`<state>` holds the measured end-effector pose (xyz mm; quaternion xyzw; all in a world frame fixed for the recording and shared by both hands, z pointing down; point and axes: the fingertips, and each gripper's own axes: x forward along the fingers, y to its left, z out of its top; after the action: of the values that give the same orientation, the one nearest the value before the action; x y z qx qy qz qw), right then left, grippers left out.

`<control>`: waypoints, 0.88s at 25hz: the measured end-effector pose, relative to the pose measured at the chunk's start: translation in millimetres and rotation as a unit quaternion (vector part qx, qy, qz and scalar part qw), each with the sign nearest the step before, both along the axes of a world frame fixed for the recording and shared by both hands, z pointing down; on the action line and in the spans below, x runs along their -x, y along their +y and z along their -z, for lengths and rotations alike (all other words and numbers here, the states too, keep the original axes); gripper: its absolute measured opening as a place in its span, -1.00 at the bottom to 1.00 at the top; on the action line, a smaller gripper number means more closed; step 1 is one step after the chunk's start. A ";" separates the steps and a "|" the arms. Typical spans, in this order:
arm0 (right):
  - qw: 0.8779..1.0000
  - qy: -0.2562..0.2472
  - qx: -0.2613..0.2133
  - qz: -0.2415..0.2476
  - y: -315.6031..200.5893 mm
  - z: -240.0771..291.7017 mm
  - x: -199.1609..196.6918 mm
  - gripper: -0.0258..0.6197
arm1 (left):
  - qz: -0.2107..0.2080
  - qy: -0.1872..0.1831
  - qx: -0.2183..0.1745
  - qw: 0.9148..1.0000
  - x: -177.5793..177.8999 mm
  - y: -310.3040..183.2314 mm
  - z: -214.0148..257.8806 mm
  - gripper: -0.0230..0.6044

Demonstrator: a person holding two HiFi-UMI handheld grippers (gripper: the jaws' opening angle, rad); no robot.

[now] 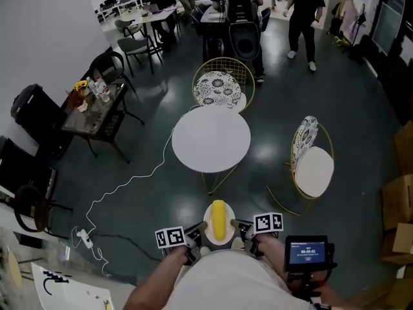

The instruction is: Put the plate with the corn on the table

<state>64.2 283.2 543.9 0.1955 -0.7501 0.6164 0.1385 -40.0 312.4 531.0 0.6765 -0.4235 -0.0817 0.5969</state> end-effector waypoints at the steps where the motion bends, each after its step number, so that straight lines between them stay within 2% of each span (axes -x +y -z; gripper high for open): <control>1: 1.000 0.001 0.000 0.003 0.0 -0.7 -0.7 -0.83 | 0.001 0.001 -0.001 1.000 -0.9 0.6 -0.7 -0.85; 22: 0.999 -0.012 -0.003 0.036 -7.0 -7.4 -8.5 -0.83 | 0.040 -0.014 0.001 0.999 -11.6 0.7 -7.7 -0.85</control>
<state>72.7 276.3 551.3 0.1616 -0.7604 0.6108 0.1503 -28.4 313.2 538.6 0.6596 -0.4586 -0.0958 0.5878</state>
